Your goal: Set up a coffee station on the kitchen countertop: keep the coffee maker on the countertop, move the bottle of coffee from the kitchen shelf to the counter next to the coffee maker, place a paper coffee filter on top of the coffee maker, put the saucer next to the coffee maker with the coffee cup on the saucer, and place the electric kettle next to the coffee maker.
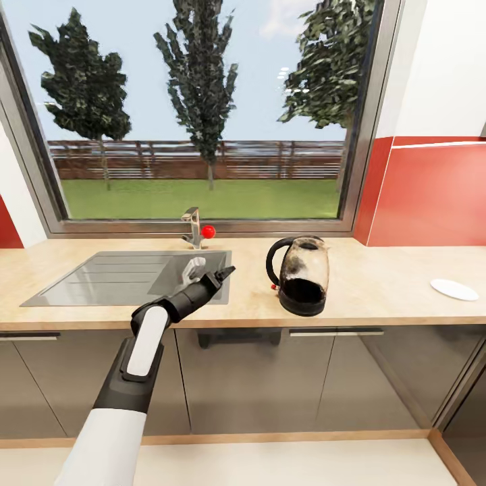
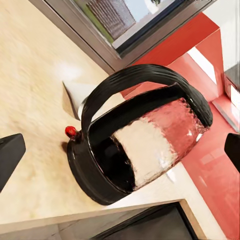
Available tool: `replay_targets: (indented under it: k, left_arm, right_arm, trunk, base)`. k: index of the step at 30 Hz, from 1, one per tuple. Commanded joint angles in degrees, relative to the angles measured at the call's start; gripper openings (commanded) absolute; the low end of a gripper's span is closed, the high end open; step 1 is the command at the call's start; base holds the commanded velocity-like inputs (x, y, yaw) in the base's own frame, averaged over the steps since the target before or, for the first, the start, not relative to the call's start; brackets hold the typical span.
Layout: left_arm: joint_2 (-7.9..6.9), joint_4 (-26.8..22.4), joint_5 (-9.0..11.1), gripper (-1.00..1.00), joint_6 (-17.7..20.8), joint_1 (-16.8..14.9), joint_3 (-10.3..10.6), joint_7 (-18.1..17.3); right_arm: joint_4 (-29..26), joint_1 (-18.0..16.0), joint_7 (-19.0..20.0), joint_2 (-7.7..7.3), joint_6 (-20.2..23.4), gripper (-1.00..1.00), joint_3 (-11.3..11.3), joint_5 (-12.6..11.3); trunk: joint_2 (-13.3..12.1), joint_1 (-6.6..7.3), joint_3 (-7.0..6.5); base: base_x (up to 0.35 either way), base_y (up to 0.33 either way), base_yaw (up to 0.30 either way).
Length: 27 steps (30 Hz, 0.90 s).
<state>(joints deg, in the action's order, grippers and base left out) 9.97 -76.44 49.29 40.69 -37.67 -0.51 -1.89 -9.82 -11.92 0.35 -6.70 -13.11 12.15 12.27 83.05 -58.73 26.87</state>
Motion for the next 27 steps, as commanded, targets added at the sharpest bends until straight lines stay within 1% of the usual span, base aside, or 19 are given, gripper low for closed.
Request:
replay_targets:
  k: [1, 2, 4, 6, 10, 11, 12, 14, 16, 17, 18, 19, 20, 21, 23, 27]
  left_arm:
    - [0.03, 0.0, 0.4, 1.0, 0.3, 0.0, -0.1, -0.1]
    - [0.03, 0.0, 0.9, 1.0, 0.2, 0.0, 0.0, -0.1]
    - [0.03, 0.2, 1.2, 1.0, 0.2, -0.1, 0.2, 0.1]
    - [0.03, 0.3, 1.0, 1.0, 0.3, -0.1, 1.4, 1.6]
    - [0.03, 0.0, 0.8, 1.0, 0.7, -0.5, 6.6, 7.1]
    - [0.03, 0.0, 0.7, 1.0, 0.7, -1.4, 8.4, 8.2]
    - [0.03, 0.2, 0.6, 1.0, 1.0, -3.2, 10.6, 9.1]
    - [0.03, 0.2, 0.4, 1.0, 1.6, -4.1, 11.3, 9.5]
    - [0.03, 0.4, -0.5, 1.0, 3.2, -5.4, 11.7, 10.9]
    - [0.03, 0.5, -2.1, 1.0, 4.6, -6.2, 11.9, 12.8]
    - [0.03, 0.5, -4.2, 1.0, 5.9, -6.7, 12.0, 14.8]
    - [0.03, 0.5, -4.9, 1.0, 6.3, -6.9, 12.0, 15.3]
    - [0.03, 0.3, -8.1, 1.0, 8.1, -7.2, 12.1, 16.5]
    - [0.03, 0.1, -9.6, 1.0, 9.1, -7.3, 12.1, 16.8]
    - [0.03, -1.3, -13.4, 1.0, 11.8, -7.5, 12.1, 17.3]
    - [0.03, -2.5, -18.2, 1.0, 13.3, -7.5, 12.1, 17.4]
  right_arm:
    - [0.2, 0.0, 0.0, -0.04, -0.3, 1.0, 0.1, 0.2]
    - [0.7, 0.0, 0.0, -0.08, -0.4, 1.0, 0.1, 0.2]
    - [1.0, 0.0, 0.0, -0.13, -0.5, 1.0, 0.1, 0.2]
    - [1.2, 0.0, 0.0, -0.15, -0.5, 1.0, 0.1, 0.2]
    - [1.3, 0.0, 0.1, -0.15, -0.7, 1.0, 0.1, 0.2]
    - [1.3, 0.0, 0.0, -0.16, -0.7, 1.0, 0.1, 0.2]
    - [1.3, 0.0, 0.0, -0.16, -0.7, 1.0, 0.1, 0.2]
    - [1.3, 0.0, 0.0, -0.16, -0.7, 1.0, 0.1, 0.2]
    - [1.3, 0.0, 0.0, -0.16, -0.7, 1.0, 0.1, 0.2]
    - [1.3, 0.0, 0.0, -0.16, -0.7, 1.0, 0.1, 0.2]
    - [1.3, 0.0, 0.0, -0.16, -0.7, 1.0, 0.1, 0.2]
    - [1.3, 0.0, 0.1, -0.16, -0.7, 1.0, 0.1, 0.2]
    - [1.3, 0.0, 0.0, -0.16, -0.7, 1.0, 0.1, 0.2]
    - [1.3, 0.0, 0.0, -0.16, -0.7, 1.0, 0.1, 0.1]
    - [1.3, -0.1, 0.0, -0.16, -0.7, 1.0, 0.1, 0.2]
    - [1.3, 0.0, 0.1, -0.16, -0.7, 1.0, 0.1, 0.2]
  trunk:
    - [0.0, 0.0, 0.06]
    - [0.0, 0.0, 0.06]
    - [0.0, 0.0, 0.06]
    - [0.0, 0.0, 0.06]
    - [0.0, 0.0, 0.06]
    - [0.0, 0.0, 0.06]
    - [0.0, 0.0, 0.06]
    - [0.0, 0.0, 0.06]
    - [0.0, 0.0, 0.06]
    - [0.0, 0.0, 0.06]
    - [0.0, 0.0, 0.06]
    - [0.0, 0.0, 0.06]
    - [0.0, 0.0, 0.06]
    - [0.0, 0.0, 0.06]
    - [0.0, 0.0, 0.06]
    - [0.0, 0.0, 0.06]
  base:
    - [0.0, 0.0, 0.0]
    - [0.0, 0.0, 0.0]
    - [0.0, 0.0, 0.0]
    - [0.0, 0.0, 0.0]
    - [0.0, 0.0, 0.0]
    - [0.0, 0.0, 0.0]
    - [0.0, 0.0, 0.0]
    - [0.0, 0.0, 0.0]
    - [0.0, 0.0, 0.0]
    - [0.0, 0.0, 0.0]
    - [0.0, 0.0, 0.0]
    - [0.0, 0.0, 0.0]
    - [0.0, 0.0, 0.0]
    - [0.0, 0.0, 0.0]
    - [0.0, 0.0, 0.0]
    - [0.0, 0.0, 0.0]
